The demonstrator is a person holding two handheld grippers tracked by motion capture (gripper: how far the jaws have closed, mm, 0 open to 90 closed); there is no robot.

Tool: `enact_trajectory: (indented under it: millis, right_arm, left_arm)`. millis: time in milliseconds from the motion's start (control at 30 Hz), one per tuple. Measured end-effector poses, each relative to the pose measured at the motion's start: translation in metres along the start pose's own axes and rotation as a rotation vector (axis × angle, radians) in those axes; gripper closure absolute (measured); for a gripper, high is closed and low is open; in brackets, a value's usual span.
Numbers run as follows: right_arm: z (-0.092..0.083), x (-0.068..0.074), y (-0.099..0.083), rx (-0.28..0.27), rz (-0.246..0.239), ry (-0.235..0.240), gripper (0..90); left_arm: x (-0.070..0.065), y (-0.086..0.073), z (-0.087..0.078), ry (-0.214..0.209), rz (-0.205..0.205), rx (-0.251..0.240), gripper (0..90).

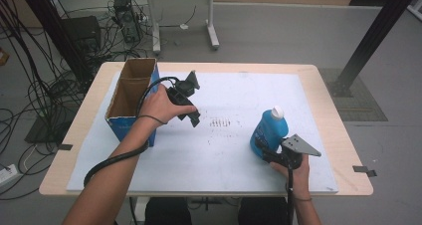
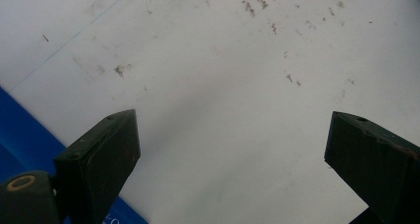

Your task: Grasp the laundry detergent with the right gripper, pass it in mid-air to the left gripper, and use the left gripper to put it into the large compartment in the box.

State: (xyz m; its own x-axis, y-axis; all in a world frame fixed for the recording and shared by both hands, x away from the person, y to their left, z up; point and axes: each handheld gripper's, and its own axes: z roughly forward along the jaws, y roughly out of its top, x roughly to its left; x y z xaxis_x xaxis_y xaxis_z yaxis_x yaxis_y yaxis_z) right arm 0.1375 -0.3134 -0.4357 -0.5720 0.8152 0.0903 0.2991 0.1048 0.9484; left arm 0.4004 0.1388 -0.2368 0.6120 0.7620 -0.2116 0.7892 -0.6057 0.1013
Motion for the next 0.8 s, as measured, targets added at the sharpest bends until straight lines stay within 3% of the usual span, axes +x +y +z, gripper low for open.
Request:
enact_trajectory:
  millis: [367,467,567,700,800]
  right_arm:
    - [0.005,-0.019,0.011,-0.012,0.009,0.114,42.4]
    - [0.006,-0.025,0.013,-0.014,0.009,0.153,42.4]
    - [0.009,-0.030,0.018,-0.013,0.003,0.196,42.4]
    - [0.011,-0.036,0.021,-0.016,-0.005,0.236,42.4]
    - [0.016,-0.043,0.030,-0.006,-0.024,0.295,42.4]
  left_arm:
    - [-0.011,-0.007,-0.019,-0.011,0.095,-0.007,7.3]
    - [-0.017,-0.011,-0.028,-0.011,0.142,-0.018,7.3]
    - [-0.015,-0.017,-0.036,-0.052,0.176,-0.037,7.3]
    - [-0.021,-0.021,-0.047,-0.042,0.217,-0.048,7.2]
    - [-0.027,-0.023,-0.057,-0.046,0.269,-0.046,7.2]
